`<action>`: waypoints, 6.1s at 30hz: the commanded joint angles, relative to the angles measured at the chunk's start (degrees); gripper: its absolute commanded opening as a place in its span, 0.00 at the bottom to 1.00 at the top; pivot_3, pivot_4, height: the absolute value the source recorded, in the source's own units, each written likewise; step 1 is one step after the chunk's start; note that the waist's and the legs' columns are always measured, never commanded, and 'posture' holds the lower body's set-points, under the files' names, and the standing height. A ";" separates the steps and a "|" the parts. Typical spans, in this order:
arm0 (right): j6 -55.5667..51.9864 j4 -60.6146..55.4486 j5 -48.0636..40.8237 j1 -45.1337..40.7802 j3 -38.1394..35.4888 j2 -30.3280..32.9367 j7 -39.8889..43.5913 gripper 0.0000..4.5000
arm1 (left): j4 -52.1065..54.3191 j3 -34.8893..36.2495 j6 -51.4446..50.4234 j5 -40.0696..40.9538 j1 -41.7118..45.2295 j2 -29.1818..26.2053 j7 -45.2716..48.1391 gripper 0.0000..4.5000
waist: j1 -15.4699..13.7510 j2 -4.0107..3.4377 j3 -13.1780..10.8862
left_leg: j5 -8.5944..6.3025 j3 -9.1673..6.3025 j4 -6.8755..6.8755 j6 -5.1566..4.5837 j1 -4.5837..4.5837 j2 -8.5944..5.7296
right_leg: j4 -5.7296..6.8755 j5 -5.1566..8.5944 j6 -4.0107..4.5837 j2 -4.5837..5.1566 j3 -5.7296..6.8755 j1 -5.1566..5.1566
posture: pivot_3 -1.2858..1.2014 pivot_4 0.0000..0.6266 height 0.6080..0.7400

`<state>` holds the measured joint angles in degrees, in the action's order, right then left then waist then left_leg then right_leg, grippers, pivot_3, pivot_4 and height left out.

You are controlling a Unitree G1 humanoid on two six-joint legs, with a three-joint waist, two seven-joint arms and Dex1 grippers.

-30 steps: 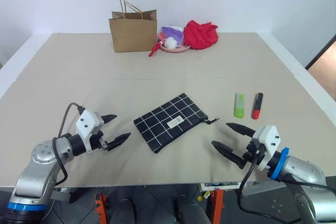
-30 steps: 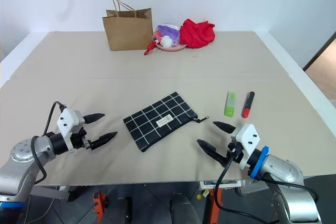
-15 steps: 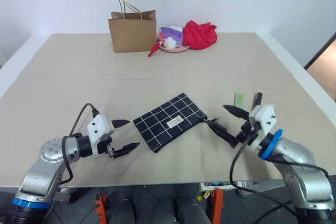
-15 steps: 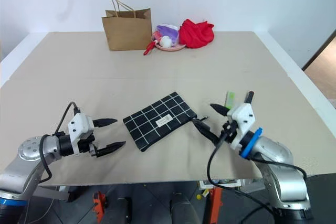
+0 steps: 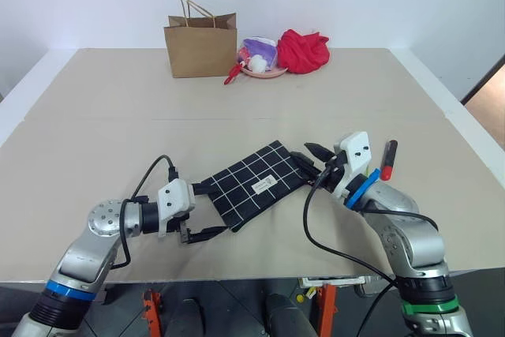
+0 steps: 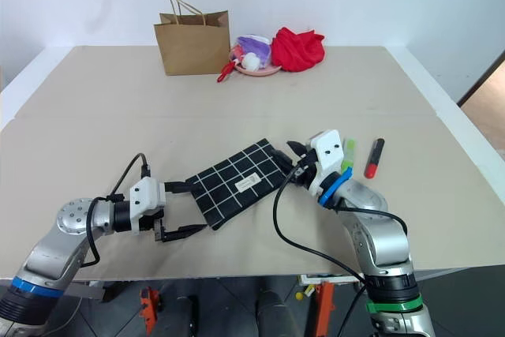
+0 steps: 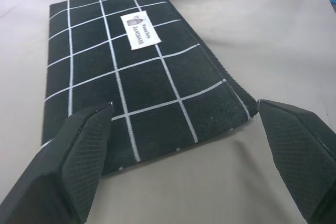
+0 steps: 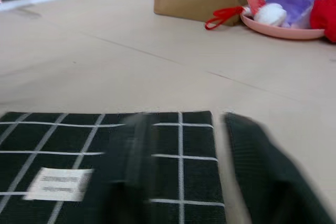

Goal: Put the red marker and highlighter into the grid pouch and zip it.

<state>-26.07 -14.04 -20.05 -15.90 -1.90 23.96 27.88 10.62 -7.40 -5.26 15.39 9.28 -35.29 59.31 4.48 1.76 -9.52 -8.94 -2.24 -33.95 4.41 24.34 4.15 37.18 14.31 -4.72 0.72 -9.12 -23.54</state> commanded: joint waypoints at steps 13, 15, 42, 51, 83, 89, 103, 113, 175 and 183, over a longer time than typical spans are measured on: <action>1.50 7.94 9.46 -1.05 4.84 -2.90 -3.85 0.02 | -1.37 -1.12 8.67 -4.07 1.17 -1.56 1.41 1.00 | 0.02 -0.01 0.00 | 0.00 -0.01 -0.02 -0.01 -0.01 0.00 | 0.00 -0.02 0.03 -0.01 0.00 0.01 | 0.52 0.24 1.00; 1.03 8.48 10.40 -0.83 4.94 -2.77 -4.26 0.02 | -1.65 -1.04 8.96 -4.12 1.39 -1.50 1.27 1.00 | 0.02 0.00 0.00 | 0.00 -0.01 -0.01 0.00 -0.01 0.00 | 0.00 -0.01 0.01 0.00 0.00 0.01 | 0.52 0.24 1.00; 0.37 4.35 11.00 1.94 4.49 -4.04 -5.41 0.02 | -13.18 -8.49 28.68 -25.48 9.04 3.68 -12.09 1.00 | -0.14 -0.05 0.05 | 0.00 -0.06 -0.04 -0.01 -0.08 0.00 | 0.00 -0.03 -0.02 -0.01 0.01 0.15 | 0.52 0.24 1.00; -0.02 3.46 10.99 2.33 4.43 -3.88 -5.38 0.01 | -16.85 -10.90 32.19 -30.20 11.45 4.09 -15.16 0.95 | -0.19 -0.17 0.15 | 0.01 -0.06 -0.08 -0.02 -0.11 0.00 | 0.01 -0.06 -0.03 -0.02 0.01 0.20 | 0.52 0.24 1.00; -4.75 -15.82 -6.19 11.31 -12.78 5.39 4.54 1.00 | -15.06 -3.22 10.93 3.65 15.71 4.20 3.88 0.00 | -0.29 -0.42 0.23 | -0.16 -0.47 0.00 -0.29 0.11 -0.08 | 0.04 0.14 -0.30 -0.07 0.22 0.18 | 0.52 0.24 1.00; -1.49 -16.43 -4.85 15.53 -8.68 7.42 8.44 1.00 | -14.87 -2.37 10.29 2.92 16.15 4.59 4.44 0.00 | 0.05 -0.43 0.22 | -0.18 -0.48 -0.06 -0.34 0.06 -0.08 | 0.05 0.21 -0.04 -0.08 0.23 0.18 | 0.52 0.24 1.00; 0.75 -10.51 -5.05 12.21 -7.84 4.60 6.20 0.94 | -11.94 -2.51 10.29 1.51 13.46 4.32 4.52 0.00 | -0.06 -0.42 0.22 | -0.18 -0.47 -0.19 -0.34 0.12 -0.08 | 0.05 0.20 -0.03 -0.08 0.23 0.20 | 0.52 0.24 1.00; -0.25 -10.81 -7.09 11.78 -7.37 3.48 6.18 0.02 | -12.07 -1.36 9.12 1.67 13.74 5.24 2.91 0.00 | -0.06 -0.42 0.22 | -0.18 -0.48 -0.19 -0.34 0.10 -0.08 | 0.05 0.18 -0.02 -0.09 0.23 0.20 | 0.52 0.24 1.00; -12.43 -2.42 -0.38 -0.56 -11.28 4.49 -14.96 1.00 | -15.29 -0.48 23.28 0.59 15.47 5.42 7.07 0.00 | 0.00 -0.42 0.21 | -0.15 -0.52 -0.21 -0.38 0.09 -0.08 | 0.05 0.08 0.02 -0.11 0.23 0.18 | 0.52 0.24 1.00; -9.62 0.11 5.04 0.90 -8.88 0.11 -18.64 1.00 | -17.19 -0.01 24.10 -0.12 15.99 5.53 6.35 0.00 | -0.03 -0.44 0.20 | -0.22 -0.53 -0.06 -0.47 0.16 -0.08 | 0.05 0.16 -0.24 -0.11 0.24 0.14 | 0.52 0.24 1.00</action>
<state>-36.88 -10.97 -14.70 -14.43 -9.40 24.25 9.60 -7.00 -8.88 17.70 15.09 24.22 -29.62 66.21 4.45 1.32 -9.32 -9.17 -2.77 -34.00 3.92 24.50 4.07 37.23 14.47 -4.97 0.61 -8.88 -23.40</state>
